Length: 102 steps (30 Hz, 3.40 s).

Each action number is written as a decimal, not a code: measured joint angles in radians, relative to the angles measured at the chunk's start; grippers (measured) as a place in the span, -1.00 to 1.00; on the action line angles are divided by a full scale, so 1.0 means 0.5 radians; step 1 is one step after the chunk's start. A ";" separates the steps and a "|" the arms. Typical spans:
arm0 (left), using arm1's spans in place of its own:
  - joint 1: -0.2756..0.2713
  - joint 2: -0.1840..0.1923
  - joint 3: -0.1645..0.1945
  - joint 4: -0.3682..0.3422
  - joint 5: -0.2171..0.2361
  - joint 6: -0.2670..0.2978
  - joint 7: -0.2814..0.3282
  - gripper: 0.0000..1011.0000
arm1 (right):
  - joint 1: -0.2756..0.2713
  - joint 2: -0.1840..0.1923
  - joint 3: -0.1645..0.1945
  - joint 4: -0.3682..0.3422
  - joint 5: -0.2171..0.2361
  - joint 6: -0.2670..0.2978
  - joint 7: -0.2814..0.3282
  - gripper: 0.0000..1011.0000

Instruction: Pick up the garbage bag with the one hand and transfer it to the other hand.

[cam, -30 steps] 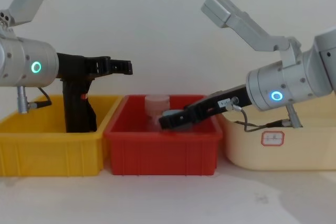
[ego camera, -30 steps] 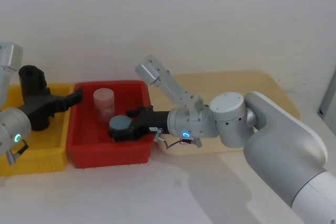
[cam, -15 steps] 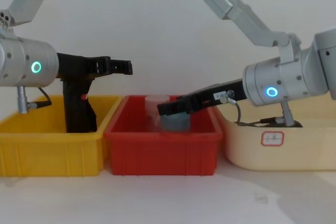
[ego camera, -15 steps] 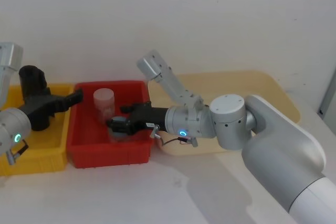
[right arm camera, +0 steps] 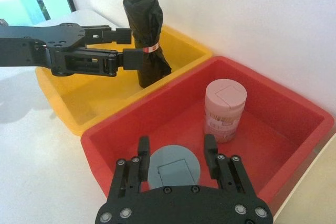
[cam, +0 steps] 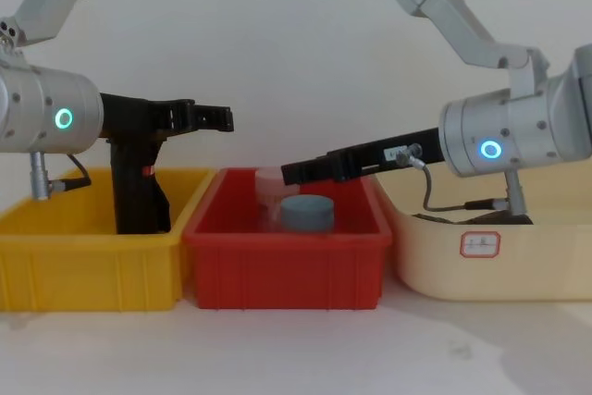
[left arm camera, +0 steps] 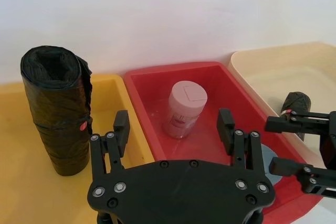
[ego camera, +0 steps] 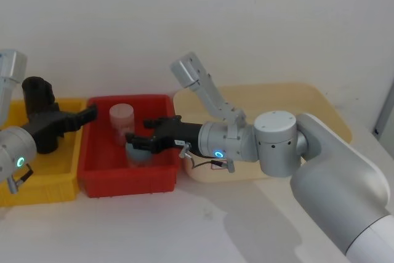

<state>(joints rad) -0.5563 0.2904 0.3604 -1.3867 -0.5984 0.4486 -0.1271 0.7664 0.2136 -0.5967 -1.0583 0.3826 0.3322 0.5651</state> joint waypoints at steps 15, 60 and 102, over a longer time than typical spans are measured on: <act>0.000 0.000 0.000 0.000 0.000 0.000 0.000 0.98 | -0.019 0.024 -0.020 -0.046 0.038 0.021 0.048 0.38; 0.000 0.000 0.000 0.000 0.000 0.000 0.000 0.98 | 0.102 -0.010 -0.163 0.150 -0.104 -0.053 0.080 0.98; 0.000 0.000 0.000 0.000 0.000 0.000 0.000 0.98 | 0.115 -0.012 -0.103 0.125 -0.119 -0.048 0.082 0.32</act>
<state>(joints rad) -0.5563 0.2904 0.3604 -1.3866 -0.5983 0.4486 -0.1271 0.8239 0.2078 -0.6482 -0.9960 0.3229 0.3082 0.6064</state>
